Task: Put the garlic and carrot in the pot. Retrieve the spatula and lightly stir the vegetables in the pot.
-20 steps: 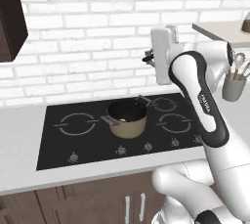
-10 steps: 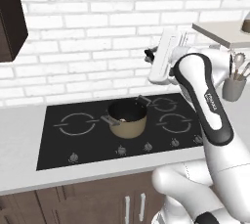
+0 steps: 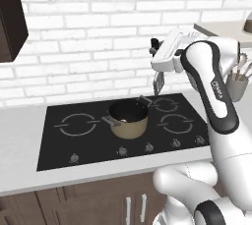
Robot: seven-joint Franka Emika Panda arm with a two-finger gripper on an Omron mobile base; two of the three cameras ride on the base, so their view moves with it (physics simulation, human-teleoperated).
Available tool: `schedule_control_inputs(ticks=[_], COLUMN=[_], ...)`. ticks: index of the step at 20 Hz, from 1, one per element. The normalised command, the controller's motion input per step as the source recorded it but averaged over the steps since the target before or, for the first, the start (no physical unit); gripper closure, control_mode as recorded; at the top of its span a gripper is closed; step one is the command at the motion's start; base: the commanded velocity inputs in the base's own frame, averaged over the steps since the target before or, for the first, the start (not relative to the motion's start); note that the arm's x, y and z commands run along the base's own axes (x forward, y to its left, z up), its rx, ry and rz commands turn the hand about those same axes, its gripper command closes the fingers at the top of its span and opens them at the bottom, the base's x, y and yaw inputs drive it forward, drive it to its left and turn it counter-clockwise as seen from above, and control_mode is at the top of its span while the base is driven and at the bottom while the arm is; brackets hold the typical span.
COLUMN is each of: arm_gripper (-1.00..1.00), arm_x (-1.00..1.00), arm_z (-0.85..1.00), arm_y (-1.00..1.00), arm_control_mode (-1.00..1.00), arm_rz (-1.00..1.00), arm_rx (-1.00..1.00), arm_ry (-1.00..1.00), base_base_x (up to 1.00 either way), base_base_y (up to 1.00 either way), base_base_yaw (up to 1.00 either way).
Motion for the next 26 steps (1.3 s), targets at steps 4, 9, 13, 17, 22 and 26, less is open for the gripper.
schedule_control_inputs(ticks=[4,9,13,17,22,26], arm_gripper=[1.0,1.0,1.0,1.0,1.0,1.0], arm_x=[0.18,0.2,0.27,0.16,0.18,0.03], arm_z=[-0.08,-0.18,-0.31,-0.18,-0.21,-0.26], arm_y=[-0.18,-0.23,-0.04,0.0,-0.08,-0.03], arm_control_mode=[-1.0,-1.0,-1.0,-1.0,-1.0,-1.0], arm_rz=[0.0,0.01,0.04,0.0,0.0,0.0], arm_rx=[0.48,0.5,0.11,0.0,0.0,0.0], arm_ry=[0.33,0.19,0.0,-0.04,0.01,0.06], base_base_x=[0.0,0.0,0.0,0.0,0.0,0.0], base_base_y=[0.0,0.0,0.0,0.0,0.0,0.0], base_base_yaw=[0.0,0.0,0.0,0.0,0.0,0.0])
